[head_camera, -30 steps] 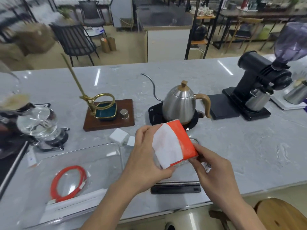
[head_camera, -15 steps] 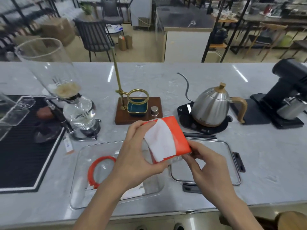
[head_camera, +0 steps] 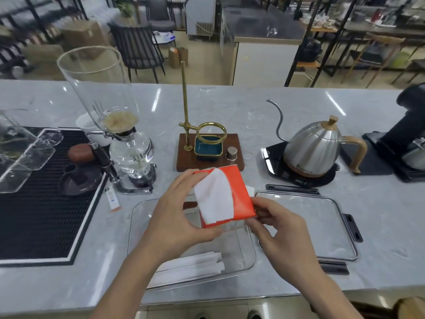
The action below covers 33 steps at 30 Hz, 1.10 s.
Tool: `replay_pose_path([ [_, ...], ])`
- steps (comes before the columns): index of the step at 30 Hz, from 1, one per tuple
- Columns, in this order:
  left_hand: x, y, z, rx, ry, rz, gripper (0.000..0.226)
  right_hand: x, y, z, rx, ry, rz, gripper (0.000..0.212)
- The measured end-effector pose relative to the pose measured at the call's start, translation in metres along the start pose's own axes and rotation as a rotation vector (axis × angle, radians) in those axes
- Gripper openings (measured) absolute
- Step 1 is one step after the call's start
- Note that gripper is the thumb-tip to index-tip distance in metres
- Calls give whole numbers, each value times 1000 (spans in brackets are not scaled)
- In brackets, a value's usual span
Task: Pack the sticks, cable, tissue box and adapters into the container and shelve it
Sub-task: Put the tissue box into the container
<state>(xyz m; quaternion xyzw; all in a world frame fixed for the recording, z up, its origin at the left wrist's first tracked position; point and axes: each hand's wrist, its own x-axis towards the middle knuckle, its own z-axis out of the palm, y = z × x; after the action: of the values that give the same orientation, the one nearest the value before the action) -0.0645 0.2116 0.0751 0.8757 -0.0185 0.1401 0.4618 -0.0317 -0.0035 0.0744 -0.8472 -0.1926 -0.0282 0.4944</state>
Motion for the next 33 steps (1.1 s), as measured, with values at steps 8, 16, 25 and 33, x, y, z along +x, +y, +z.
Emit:
replay_pose_path([
  [8, -10, -15, -7, -20, -10, -19, 93, 2, -2, 10, 188, -161, 170, 46],
  [16, -17, -21, -6, -34, 29, -93, 104, 6, 0, 20, 499, -148, 305, 36],
  [25, -17, -27, -10, -265, 65, -199, 94, 17, 4, 26, 638, 96, 387, 11],
  [33, -24, -25, -7, -444, 163, -299, 29, 24, -3, 36, 655, 130, 391, 12],
])
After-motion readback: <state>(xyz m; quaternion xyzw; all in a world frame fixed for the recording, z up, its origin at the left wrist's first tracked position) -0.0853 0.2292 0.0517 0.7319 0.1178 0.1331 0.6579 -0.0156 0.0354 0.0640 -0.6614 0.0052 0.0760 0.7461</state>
